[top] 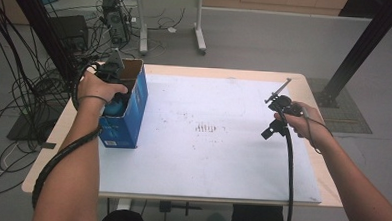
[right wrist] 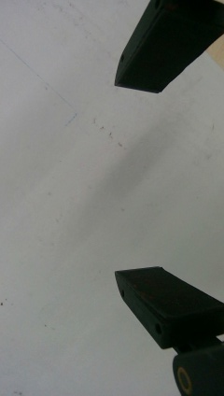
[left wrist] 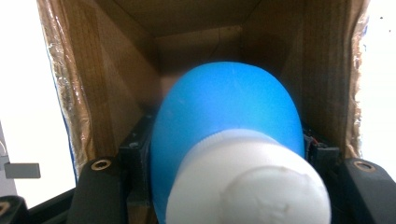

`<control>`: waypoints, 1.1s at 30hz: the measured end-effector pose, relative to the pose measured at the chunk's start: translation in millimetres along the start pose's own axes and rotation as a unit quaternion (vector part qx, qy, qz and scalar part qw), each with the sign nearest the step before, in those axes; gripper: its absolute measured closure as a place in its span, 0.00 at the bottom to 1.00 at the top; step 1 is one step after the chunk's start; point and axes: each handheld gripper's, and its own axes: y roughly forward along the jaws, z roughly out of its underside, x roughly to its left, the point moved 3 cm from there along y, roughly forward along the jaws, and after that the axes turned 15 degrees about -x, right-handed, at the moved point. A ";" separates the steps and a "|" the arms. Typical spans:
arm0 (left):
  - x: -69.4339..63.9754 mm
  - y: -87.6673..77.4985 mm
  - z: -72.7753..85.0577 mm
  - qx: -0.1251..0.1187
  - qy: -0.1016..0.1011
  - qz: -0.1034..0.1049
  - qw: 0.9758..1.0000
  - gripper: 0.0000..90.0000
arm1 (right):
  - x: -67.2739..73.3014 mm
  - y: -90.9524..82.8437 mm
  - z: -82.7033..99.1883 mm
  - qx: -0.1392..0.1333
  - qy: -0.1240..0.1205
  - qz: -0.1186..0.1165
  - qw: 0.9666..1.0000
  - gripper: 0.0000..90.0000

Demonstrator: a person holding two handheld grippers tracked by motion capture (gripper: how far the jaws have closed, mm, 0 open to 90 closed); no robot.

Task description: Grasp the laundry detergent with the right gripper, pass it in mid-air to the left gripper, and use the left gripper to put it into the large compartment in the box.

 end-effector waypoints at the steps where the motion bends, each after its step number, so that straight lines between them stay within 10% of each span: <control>1: 0.0 0.0 0.1 0.000 0.000 0.000 1.000 0.42 | -0.2 -0.2 0.0 0.000 0.000 0.000 1.000 0.08; 33: 1.0 -0.1 0.1 0.003 -0.003 0.002 1.000 0.41 | -2.8 -1.7 0.6 0.003 -0.003 0.003 1.000 0.08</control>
